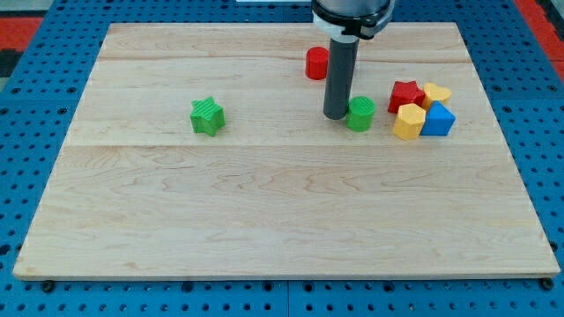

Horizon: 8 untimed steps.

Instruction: Slide the green circle towards the group of blocks

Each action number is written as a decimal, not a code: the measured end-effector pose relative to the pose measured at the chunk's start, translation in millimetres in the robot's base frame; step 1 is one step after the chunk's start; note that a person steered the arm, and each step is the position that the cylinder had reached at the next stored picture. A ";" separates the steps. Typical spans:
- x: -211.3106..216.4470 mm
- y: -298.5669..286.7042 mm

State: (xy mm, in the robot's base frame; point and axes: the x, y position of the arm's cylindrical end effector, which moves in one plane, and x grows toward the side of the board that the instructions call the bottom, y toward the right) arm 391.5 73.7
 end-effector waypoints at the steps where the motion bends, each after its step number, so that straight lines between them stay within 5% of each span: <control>1: 18.4 2.7; 8: 15.5 49.6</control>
